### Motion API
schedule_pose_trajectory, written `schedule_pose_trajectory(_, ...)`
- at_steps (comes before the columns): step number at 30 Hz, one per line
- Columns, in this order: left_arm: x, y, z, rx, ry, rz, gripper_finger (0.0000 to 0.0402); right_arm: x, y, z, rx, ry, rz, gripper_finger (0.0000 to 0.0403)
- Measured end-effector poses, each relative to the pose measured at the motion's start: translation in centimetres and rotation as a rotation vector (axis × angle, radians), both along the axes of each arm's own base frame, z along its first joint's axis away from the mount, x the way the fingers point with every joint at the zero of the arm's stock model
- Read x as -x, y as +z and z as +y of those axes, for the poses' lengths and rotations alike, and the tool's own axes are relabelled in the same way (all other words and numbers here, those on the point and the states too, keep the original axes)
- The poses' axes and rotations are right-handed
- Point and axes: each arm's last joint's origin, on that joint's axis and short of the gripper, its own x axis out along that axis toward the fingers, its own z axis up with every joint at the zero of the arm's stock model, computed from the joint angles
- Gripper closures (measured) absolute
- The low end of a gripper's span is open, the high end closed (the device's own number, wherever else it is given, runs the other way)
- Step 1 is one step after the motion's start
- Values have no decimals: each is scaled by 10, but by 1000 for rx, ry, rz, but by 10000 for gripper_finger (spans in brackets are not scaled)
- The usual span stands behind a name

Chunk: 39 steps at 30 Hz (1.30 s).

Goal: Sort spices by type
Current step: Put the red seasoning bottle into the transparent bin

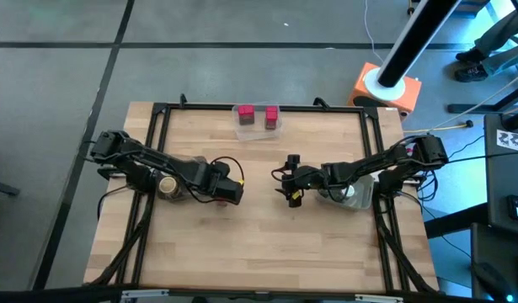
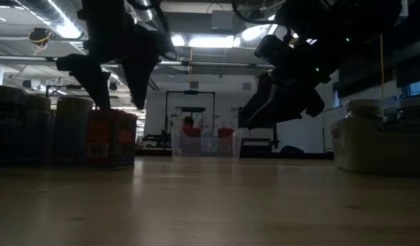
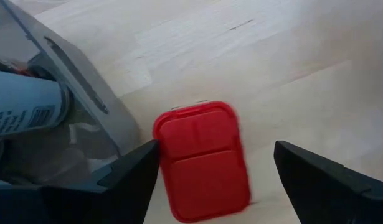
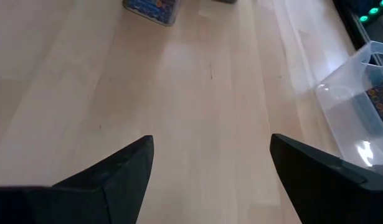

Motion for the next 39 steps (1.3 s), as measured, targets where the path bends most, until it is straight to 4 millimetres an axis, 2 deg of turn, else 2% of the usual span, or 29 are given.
schedule_pose_trajectory(5,-4,-9,-1,-19,-14,34,98,0,0,1,-18,24,-3,81)
schedule_pose_trajectory(15,-5,-12,1,-5,-34,46,106,0,0,1,-18,23,-5,81)
schedule_pose_trajectory(24,-2,-3,5,-9,-29,25,105,0,0,1,-18,23,-1,81)
schedule_pose_trajectory(34,-11,-24,3,1,-57,93,110,0,0,1,-18,24,-3,81)
schedule_pose_trajectory(39,-15,-30,4,-5,-93,101,142,0,0,1,-18,24,-3,81)
